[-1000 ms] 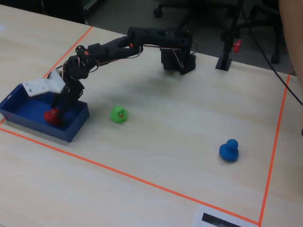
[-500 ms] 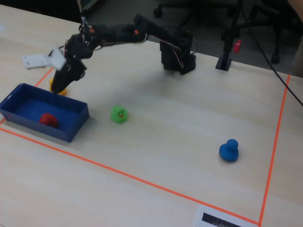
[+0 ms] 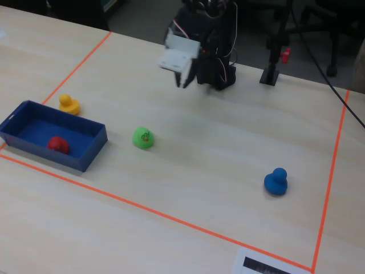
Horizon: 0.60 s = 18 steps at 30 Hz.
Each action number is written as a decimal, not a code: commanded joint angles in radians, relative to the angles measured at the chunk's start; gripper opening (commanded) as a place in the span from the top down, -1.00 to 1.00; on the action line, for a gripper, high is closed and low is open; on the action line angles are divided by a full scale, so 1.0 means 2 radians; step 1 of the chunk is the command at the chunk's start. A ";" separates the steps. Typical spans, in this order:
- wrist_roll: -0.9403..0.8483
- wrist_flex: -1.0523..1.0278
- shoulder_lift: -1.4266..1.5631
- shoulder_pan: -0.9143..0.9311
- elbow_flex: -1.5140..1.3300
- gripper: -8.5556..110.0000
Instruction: Grasp red duck and put it into box.
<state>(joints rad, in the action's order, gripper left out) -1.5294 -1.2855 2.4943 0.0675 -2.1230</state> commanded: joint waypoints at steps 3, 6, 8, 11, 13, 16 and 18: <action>-0.051 0.010 0.270 -0.048 -0.377 0.85; -0.077 0.015 0.314 -0.051 -0.430 0.85; -0.085 -0.002 0.357 -0.050 -0.459 0.85; -0.086 -0.024 0.401 -0.037 -0.486 0.85; -0.087 -0.021 0.408 -0.021 -0.493 0.85; -0.085 -0.021 0.408 -0.016 -0.493 0.85; -0.081 -0.021 0.408 -0.018 -0.493 0.85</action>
<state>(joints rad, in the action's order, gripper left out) -1.6950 -1.3070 3.3119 0.0307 -3.1017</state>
